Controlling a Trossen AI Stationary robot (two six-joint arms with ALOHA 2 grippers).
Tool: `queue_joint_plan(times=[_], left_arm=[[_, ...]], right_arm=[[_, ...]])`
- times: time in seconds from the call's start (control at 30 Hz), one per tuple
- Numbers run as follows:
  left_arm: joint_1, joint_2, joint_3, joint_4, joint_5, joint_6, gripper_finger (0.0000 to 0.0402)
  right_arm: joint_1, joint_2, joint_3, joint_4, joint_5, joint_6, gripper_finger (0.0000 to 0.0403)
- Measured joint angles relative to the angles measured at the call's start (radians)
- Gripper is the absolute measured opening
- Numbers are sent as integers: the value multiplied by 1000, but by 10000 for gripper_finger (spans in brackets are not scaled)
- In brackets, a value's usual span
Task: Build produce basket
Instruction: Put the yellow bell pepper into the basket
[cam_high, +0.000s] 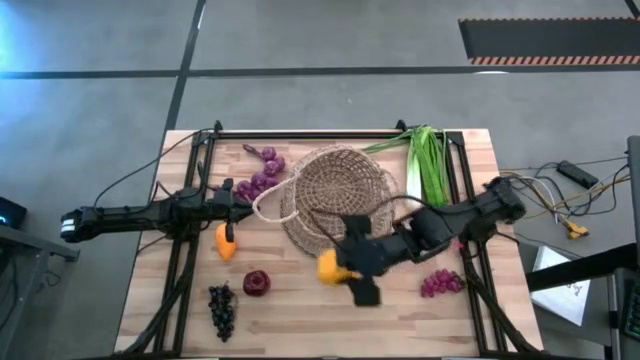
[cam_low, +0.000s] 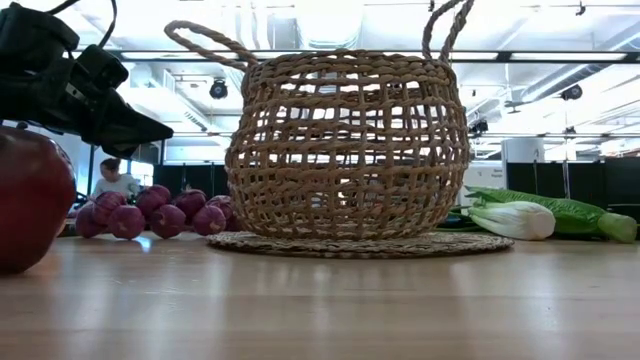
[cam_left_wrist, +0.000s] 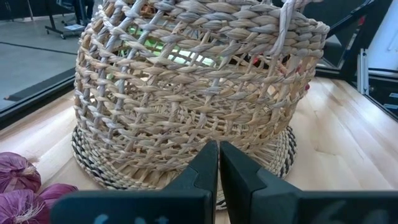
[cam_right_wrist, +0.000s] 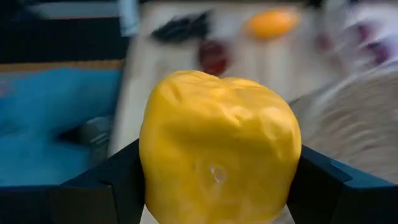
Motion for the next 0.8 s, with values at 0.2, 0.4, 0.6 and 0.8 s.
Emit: queue_joint_plan(times=[0.2, 0.4, 0.6, 0.8], left_arm=[[0, 0, 0, 0, 0, 0, 0], [0, 0, 0, 0, 1, 0, 0], [0, 0, 0, 0, 2, 0, 0], [0, 0, 0, 0, 1, 0, 0]], right_arm=[[-196, 149, 199, -241, 77, -71, 276], [-387, 253, 170, -345, 61, -121, 276], [-475, 356, 170, -411, -44, -186, 276], [-485, 400, 136, -431, -98, -224, 276]])
